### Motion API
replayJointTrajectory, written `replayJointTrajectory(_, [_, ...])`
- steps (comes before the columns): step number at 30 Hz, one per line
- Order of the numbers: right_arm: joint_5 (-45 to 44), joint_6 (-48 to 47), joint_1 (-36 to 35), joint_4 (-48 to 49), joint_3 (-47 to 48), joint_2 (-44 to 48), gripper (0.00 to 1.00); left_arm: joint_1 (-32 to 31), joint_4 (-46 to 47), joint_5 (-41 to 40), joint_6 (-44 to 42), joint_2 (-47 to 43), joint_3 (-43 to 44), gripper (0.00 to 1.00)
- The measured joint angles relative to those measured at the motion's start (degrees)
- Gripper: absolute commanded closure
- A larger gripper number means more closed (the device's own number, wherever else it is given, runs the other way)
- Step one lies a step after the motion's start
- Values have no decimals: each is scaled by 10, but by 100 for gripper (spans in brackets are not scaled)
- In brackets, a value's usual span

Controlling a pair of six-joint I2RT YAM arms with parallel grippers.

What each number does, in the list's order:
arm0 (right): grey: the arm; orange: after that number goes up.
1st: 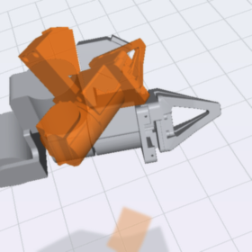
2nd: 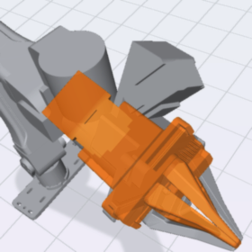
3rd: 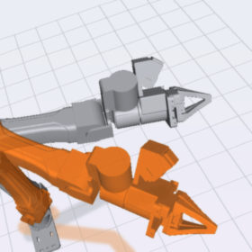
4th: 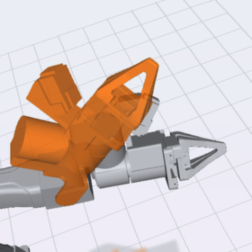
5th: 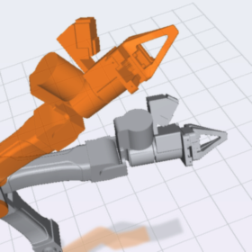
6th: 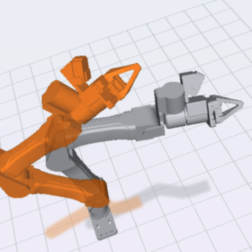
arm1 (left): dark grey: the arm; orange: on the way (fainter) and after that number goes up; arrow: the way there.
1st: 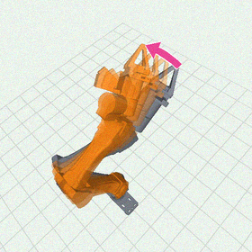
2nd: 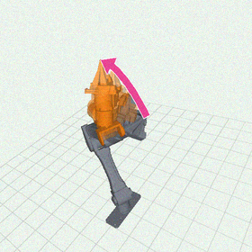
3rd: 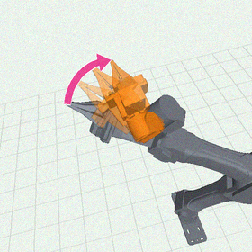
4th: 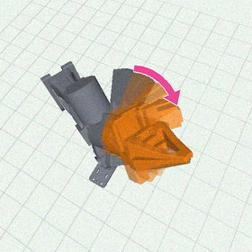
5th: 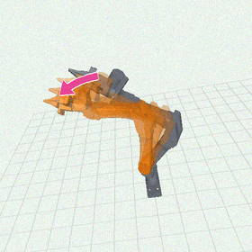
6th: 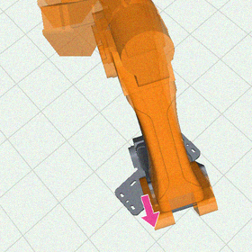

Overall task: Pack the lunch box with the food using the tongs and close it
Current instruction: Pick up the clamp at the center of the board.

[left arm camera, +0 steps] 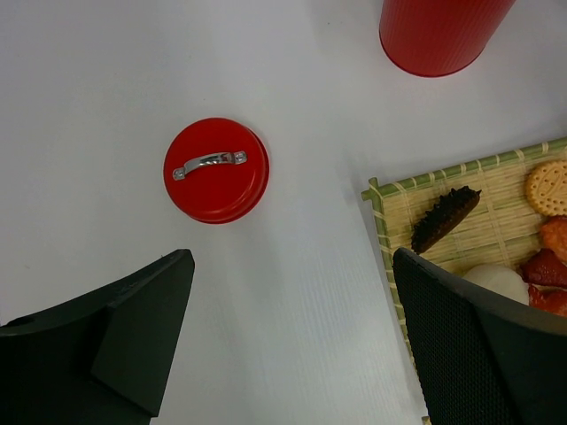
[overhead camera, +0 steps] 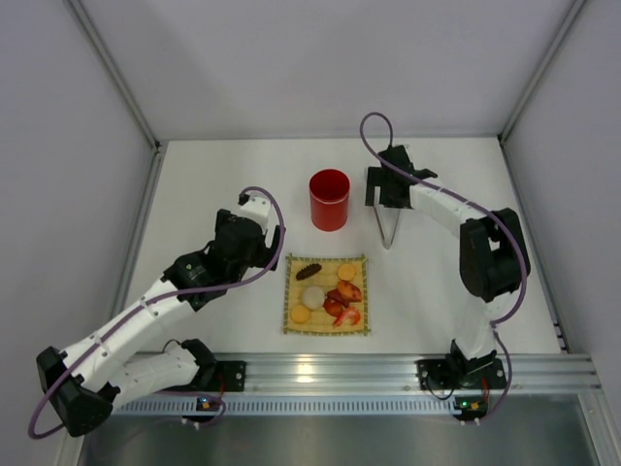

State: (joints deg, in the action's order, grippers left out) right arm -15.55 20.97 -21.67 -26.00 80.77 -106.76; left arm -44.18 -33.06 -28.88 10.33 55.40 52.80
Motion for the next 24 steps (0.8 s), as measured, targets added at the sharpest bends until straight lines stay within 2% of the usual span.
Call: replayJointTrajectory(24, [2,0,-1,1,-1,-71,1,0,0,1,0,3,0,1])
